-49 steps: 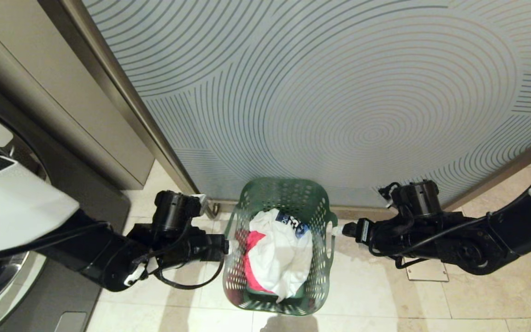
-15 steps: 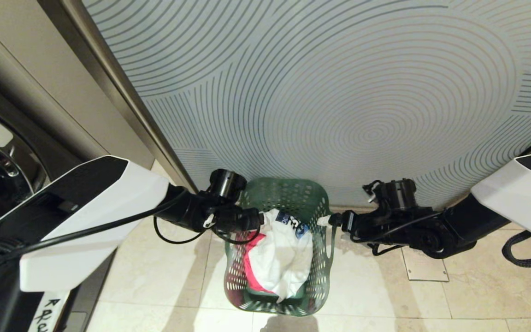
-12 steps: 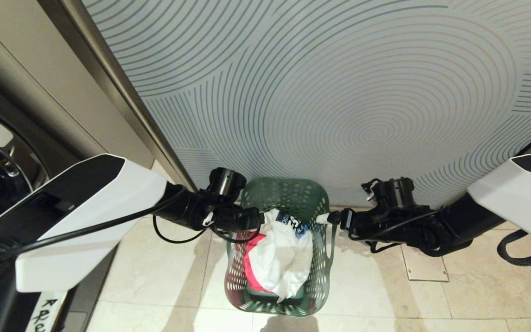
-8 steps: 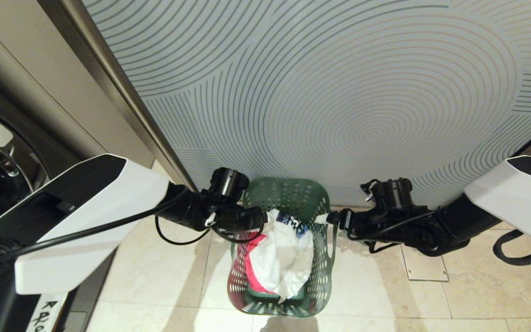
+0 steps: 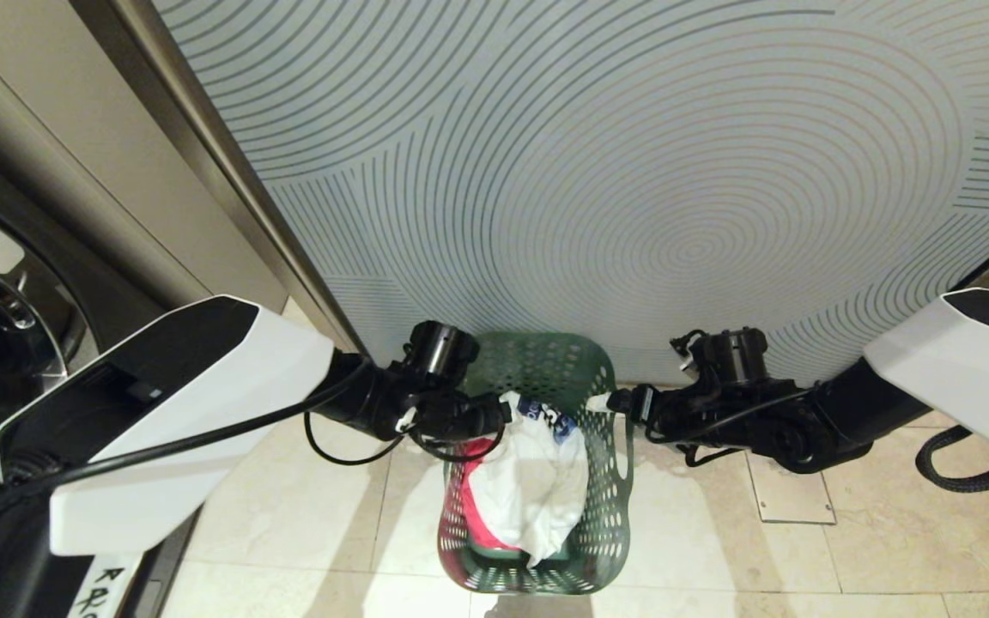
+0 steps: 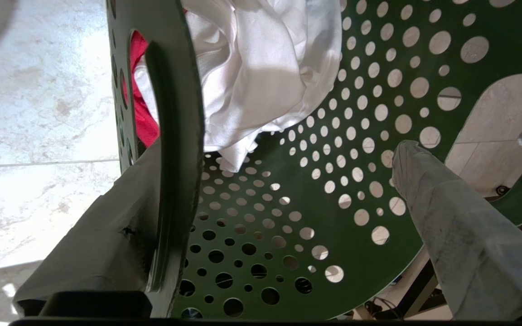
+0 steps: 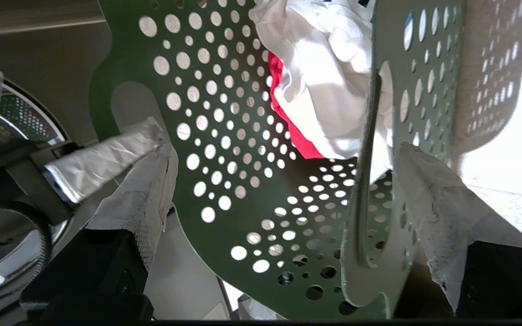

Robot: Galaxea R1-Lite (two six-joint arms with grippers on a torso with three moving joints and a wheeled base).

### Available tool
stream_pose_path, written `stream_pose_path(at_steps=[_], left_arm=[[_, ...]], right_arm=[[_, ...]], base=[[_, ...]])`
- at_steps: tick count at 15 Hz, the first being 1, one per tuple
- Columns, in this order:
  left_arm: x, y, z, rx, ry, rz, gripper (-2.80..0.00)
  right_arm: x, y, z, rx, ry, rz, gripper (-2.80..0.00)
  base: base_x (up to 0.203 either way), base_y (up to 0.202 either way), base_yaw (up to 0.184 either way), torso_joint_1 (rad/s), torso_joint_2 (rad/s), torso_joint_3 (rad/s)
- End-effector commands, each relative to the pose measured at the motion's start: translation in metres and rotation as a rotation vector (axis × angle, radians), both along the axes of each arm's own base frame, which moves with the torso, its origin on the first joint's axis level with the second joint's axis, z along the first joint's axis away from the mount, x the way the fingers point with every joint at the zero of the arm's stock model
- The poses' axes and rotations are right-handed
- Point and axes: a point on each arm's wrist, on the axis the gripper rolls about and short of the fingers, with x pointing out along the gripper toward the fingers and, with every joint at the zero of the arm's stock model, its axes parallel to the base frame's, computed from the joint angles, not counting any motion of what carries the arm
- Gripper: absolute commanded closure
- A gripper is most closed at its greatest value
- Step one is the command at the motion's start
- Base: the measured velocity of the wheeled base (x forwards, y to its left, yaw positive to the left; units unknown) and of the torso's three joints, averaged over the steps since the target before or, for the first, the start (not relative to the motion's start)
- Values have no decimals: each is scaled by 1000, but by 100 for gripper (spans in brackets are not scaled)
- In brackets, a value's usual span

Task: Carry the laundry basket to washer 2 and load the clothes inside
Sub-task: Pick up the clothes basket and put it beside the washing machine

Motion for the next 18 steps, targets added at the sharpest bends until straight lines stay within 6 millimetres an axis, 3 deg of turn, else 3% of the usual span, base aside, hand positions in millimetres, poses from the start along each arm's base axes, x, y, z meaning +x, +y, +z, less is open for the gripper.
stream_pose_path(at_steps=[1, 6, 10, 18], left_arm=[[-2, -6, -5, 4, 8, -11, -280], [-4, -12, -5, 1, -8, -16, -280], [-2, -15, 0, -13, -23, -7, -280], [-5, -22, -4, -21, -6, 0, -280]], right_arm=[[0, 0, 1, 5, -3, 2, -280], [3, -1, -7, 38, -25, 25, -280], [5, -1, -30, 41, -32, 21, -280], [14, -21, -44, 34, -22, -25, -280]], base=[[0, 0, 0, 0, 0, 0], [0, 0, 0, 0, 0, 0], [0, 0, 0, 0, 0, 0], [0, 0, 0, 0, 0, 0]])
